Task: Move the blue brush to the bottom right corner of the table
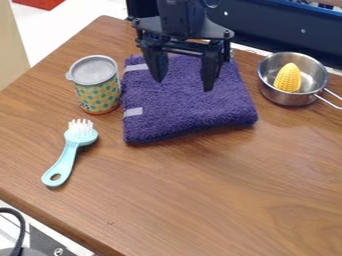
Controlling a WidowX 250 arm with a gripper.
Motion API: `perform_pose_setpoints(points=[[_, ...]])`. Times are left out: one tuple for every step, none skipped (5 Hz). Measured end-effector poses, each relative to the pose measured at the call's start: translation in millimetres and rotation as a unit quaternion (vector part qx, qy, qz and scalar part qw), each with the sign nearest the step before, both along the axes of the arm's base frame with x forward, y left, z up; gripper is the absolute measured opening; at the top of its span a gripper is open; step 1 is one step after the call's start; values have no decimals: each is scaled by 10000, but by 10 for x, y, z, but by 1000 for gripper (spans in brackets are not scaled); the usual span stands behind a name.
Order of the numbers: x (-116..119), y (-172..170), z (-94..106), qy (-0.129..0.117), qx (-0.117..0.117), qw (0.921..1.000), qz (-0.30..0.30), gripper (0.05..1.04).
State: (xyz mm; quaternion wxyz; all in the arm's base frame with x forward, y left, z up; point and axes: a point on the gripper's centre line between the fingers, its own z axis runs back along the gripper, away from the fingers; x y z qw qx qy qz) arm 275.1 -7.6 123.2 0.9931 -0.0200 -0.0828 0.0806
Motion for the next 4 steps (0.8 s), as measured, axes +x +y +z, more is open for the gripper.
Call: perform_pose_setpoints(points=[[-25, -2, -61, 114, 3, 9999, -50, 999], [-41, 220, -79, 111, -16, 9989, -466, 999], [-154, 570, -46, 215, 15, 9983, -547, 999], [-303, 929, 1, -30, 168, 9985, -519, 999]])
